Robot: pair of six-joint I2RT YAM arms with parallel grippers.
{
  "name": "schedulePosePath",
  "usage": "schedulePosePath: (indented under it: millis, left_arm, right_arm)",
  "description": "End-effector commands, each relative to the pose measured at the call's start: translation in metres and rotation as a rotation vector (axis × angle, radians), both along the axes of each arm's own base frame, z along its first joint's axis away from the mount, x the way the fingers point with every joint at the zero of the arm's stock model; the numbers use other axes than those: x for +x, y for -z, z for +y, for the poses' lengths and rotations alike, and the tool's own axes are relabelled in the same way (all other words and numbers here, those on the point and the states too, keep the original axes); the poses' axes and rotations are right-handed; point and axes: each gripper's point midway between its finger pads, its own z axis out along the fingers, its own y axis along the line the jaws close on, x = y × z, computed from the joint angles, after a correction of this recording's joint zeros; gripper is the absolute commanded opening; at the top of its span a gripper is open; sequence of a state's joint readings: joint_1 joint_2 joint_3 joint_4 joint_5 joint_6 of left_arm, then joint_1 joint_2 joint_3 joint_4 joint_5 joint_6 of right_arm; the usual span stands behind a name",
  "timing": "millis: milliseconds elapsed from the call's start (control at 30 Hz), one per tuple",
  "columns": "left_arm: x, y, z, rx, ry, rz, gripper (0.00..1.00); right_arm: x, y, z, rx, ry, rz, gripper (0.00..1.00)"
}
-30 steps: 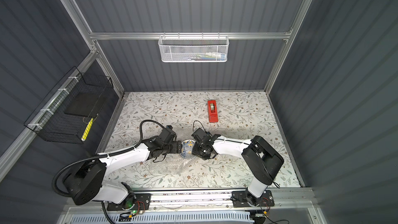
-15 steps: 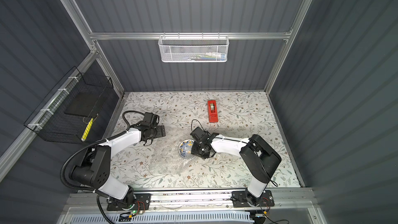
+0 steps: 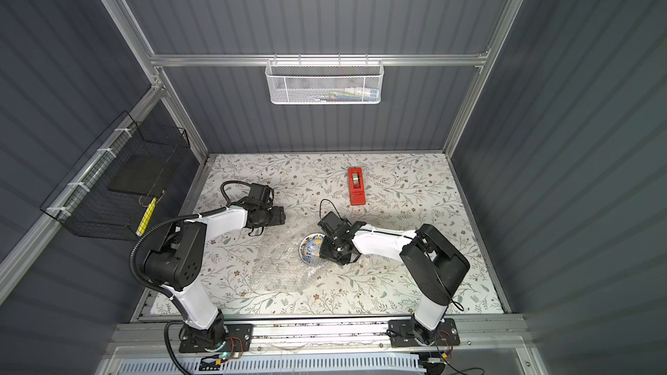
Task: Wrap bowls in bubble wrap
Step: Wrap the bubble wrap at the center of the board.
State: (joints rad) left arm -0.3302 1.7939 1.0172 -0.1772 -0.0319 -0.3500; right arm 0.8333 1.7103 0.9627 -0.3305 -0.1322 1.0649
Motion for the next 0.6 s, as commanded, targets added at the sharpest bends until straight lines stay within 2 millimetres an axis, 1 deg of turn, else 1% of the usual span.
schedulePosePath:
  millis: [0,133,333,467,567]
  left_arm:
    - [-0.018,0.024,0.000,0.001,0.031,0.099,0.68]
    - [-0.028,0.030,0.003,0.001,0.032,0.119,0.53]
    - [-0.028,0.025,0.001,-0.008,0.036,0.104,0.42]
    - [-0.024,0.009,-0.004,-0.034,0.055,0.079,0.24]
    - [-0.018,-0.015,-0.010,-0.059,0.075,0.038,0.19]
  right_arm:
    - [0.000,0.000,0.000,-0.012,-0.011,0.001,0.46]
    - [0.001,0.000,0.001,-0.006,-0.011,-0.001,0.46]
    - [0.000,0.003,0.002,-0.004,-0.016,0.004,0.46]
    - [0.000,0.003,0.003,-0.007,-0.020,0.008,0.46]
    - [0.001,0.005,0.003,-0.016,-0.025,0.011,0.47]
